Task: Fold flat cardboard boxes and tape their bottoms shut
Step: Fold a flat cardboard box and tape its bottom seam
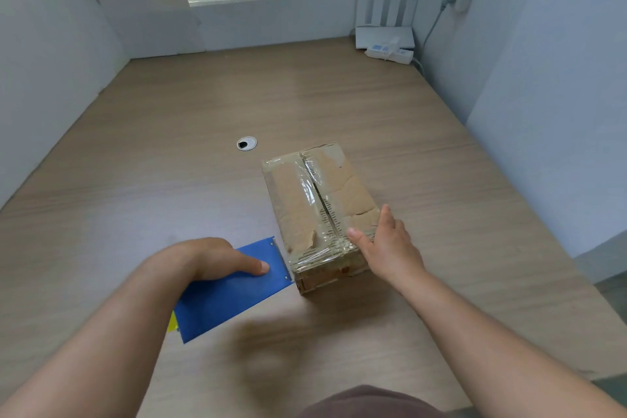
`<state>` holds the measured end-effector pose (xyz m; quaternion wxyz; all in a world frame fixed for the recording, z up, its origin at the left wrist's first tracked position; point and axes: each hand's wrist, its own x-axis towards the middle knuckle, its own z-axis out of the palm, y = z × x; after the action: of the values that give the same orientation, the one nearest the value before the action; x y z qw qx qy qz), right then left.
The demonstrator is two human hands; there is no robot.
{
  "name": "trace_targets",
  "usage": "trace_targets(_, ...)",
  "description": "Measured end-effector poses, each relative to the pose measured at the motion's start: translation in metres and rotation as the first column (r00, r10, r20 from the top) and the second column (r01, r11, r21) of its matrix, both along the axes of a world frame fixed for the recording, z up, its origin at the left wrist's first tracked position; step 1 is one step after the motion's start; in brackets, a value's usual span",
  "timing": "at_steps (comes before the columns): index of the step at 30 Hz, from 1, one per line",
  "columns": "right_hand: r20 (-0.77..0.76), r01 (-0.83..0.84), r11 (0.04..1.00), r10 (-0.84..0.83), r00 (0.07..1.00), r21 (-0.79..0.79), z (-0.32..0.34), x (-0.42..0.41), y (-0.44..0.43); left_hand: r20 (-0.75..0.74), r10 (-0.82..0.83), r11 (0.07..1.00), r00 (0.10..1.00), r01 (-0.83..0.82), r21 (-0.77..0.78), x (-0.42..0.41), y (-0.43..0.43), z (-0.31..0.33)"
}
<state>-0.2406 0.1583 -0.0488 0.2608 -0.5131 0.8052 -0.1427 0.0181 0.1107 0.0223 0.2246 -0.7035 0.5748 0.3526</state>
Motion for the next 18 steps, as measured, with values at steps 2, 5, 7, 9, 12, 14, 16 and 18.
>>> trace_targets(2,-0.006,0.008,1.0,-0.008,1.0,0.006,0.001,0.0,-0.001,0.088,-0.038,0.998,0.995,0.042,-0.044,-0.009,-0.006,0.0)
trace_targets(5,0.014,0.039,0.999,-0.039,0.999,0.027,0.002,-0.002,-0.002,0.474,-0.24,0.931,0.847,0.339,-0.136,-0.009,0.006,-0.019)
trace_targets(7,0.008,0.045,0.999,-0.046,0.999,0.018,0.002,-0.003,-0.002,0.525,-0.177,0.925,0.832,0.323,-0.201,0.001,0.009,-0.034)
trace_targets(9,0.0,0.06,0.998,-0.06,0.998,0.021,0.0,-0.002,-0.003,0.359,-0.059,0.955,0.931,0.158,-0.253,0.01,0.015,-0.045)
trace_targets(12,-0.003,0.088,0.996,-0.088,0.996,0.003,0.0,0.007,-0.005,0.227,-0.026,0.934,0.974,0.105,-0.341,0.007,0.021,-0.062)
trace_targets(14,-0.007,0.102,0.995,-0.102,0.995,-0.007,-0.001,0.012,-0.005,0.174,-0.014,0.888,0.985,0.092,-0.451,0.003,0.026,-0.074)
trace_targets(16,-0.006,0.104,0.995,-0.104,0.995,-0.01,-0.003,0.014,-0.004,0.154,-0.004,0.844,0.988,0.086,-0.529,0.002,0.034,-0.083)
trace_targets(18,0.004,0.102,0.995,-0.102,0.995,-0.017,-0.004,0.014,-0.004,0.191,0.008,0.844,0.982,0.096,-0.527,0.001,0.041,-0.088)
